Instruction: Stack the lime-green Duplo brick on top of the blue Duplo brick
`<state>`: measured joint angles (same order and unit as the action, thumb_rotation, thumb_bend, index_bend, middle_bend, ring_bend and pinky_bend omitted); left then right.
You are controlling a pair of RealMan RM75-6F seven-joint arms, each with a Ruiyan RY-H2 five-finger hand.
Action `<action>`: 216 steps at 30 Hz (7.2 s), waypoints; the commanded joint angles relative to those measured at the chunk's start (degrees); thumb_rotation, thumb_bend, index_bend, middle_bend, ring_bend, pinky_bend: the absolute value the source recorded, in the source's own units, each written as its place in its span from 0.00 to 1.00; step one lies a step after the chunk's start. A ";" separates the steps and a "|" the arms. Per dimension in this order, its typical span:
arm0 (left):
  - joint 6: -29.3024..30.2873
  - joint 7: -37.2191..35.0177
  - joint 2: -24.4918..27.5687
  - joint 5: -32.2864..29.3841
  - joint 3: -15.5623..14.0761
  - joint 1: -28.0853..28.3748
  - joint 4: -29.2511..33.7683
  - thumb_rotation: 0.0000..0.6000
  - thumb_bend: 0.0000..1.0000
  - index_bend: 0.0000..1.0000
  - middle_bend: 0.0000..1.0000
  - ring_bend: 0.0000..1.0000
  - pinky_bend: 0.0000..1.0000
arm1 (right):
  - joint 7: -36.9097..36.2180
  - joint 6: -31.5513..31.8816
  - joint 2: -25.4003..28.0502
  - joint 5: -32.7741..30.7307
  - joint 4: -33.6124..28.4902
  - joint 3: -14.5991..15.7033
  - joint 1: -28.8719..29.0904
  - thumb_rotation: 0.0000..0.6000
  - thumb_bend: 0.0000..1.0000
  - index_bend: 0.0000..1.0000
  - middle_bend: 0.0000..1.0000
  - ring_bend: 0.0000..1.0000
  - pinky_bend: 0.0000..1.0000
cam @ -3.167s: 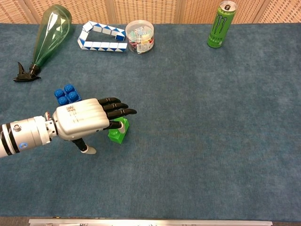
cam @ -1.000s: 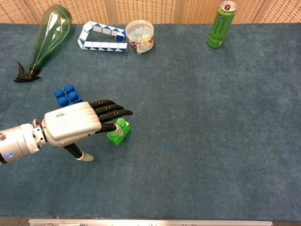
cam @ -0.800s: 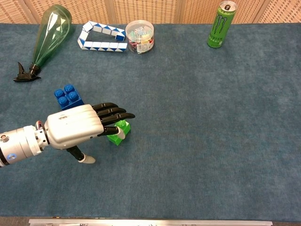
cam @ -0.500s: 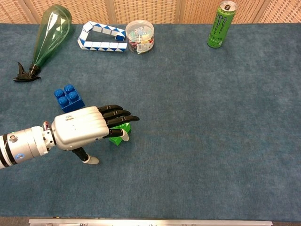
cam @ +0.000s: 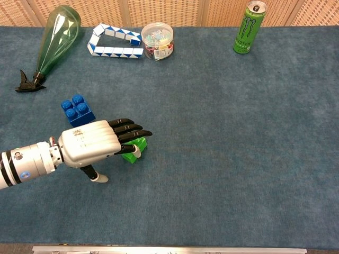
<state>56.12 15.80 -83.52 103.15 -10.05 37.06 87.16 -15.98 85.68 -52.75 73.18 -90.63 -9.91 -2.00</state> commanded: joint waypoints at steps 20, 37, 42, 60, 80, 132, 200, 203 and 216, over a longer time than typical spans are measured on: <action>2.97 0.40 3.62 -0.68 -2.09 -3.35 -0.44 1.00 0.00 0.28 0.00 0.00 0.07 | 1.18 -0.55 -0.12 0.19 -0.42 -0.12 0.18 1.00 0.07 0.54 0.39 0.30 0.30; 4.86 -0.73 7.81 1.12 -2.31 -3.71 5.90 1.00 0.00 0.36 0.00 0.00 0.07 | 1.11 -0.29 -0.12 0.39 -0.56 -0.21 -0.04 1.00 0.07 0.54 0.39 0.30 0.30; 5.79 0.51 8.92 -1.41 0.71 -3.79 8.48 1.00 0.00 0.36 0.00 0.00 0.07 | 1.00 -0.08 -0.08 0.55 -0.63 -0.20 -0.17 1.00 0.07 0.54 0.39 0.30 0.30; -8.88 8.58 10.93 -33.06 10.24 0.79 19.29 1.00 0.03 0.30 0.00 0.00 0.07 | -0.22 -0.36 0.10 0.41 -0.21 -0.34 -0.33 1.00 0.07 0.54 0.39 0.30 0.30; -4.62 17.42 6.93 -50.42 9.11 5.78 20.60 1.00 0.03 0.30 0.00 0.00 0.07 | -0.42 -0.90 0.13 0.30 -0.13 -0.39 -0.17 1.00 0.07 0.54 0.39 0.30 0.30; 8.32 22.72 -5.31 -54.30 8.87 1.85 17.97 1.00 0.14 0.45 0.00 0.00 0.07 | -2.44 -0.51 0.42 0.88 0.54 -0.27 -0.73 1.00 0.07 0.54 0.39 0.30 0.30; 3.62 10.88 15.70 -63.20 17.52 1.50 23.96 1.00 0.17 0.57 0.00 0.00 0.07 | 1.75 -2.61 -0.17 0.03 -0.44 -0.16 0.83 1.00 0.07 0.54 0.39 0.30 0.30; 3.04 10.60 15.99 -64.09 17.71 1.89 23.35 1.00 0.17 0.57 0.00 0.00 0.07 | 1.79 -2.64 -0.17 -0.01 -0.47 -0.16 0.85 1.00 0.07 0.54 0.39 0.30 0.30; 1.07 8.61 16.63 -67.61 17.78 3.28 20.06 1.00 0.17 0.57 0.00 0.00 0.07 | 2.63 -3.17 -0.24 -0.23 -0.65 -0.10 1.26 1.00 0.07 0.54 0.39 0.30 0.30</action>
<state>57.21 24.42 -66.88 35.55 7.73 40.32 107.23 -13.34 82.51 -52.99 72.95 -91.28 -10.01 -0.75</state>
